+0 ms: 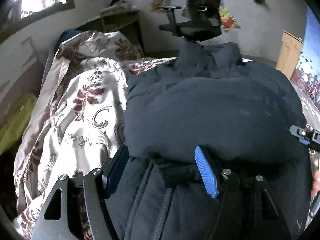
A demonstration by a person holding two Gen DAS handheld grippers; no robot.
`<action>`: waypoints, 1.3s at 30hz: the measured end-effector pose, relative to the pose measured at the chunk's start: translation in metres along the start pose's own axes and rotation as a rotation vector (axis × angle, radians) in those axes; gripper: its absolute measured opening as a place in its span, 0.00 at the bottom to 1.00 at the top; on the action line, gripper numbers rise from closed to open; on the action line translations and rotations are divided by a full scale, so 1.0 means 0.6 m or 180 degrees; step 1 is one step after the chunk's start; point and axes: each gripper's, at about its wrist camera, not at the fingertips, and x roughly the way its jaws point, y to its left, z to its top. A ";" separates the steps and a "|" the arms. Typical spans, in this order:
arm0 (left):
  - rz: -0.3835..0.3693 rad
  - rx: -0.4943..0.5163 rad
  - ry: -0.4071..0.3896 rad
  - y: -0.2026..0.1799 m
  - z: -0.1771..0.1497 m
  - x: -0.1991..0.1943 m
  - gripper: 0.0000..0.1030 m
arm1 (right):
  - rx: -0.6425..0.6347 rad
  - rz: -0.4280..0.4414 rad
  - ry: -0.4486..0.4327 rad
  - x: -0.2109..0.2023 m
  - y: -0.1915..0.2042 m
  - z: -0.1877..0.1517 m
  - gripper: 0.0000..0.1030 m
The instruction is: Fold large clothes
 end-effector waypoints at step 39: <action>-0.0196 -0.0038 0.0109 -0.031 0.065 0.069 0.66 | -0.1575 -0.0876 -0.0513 -0.032 0.129 0.050 0.58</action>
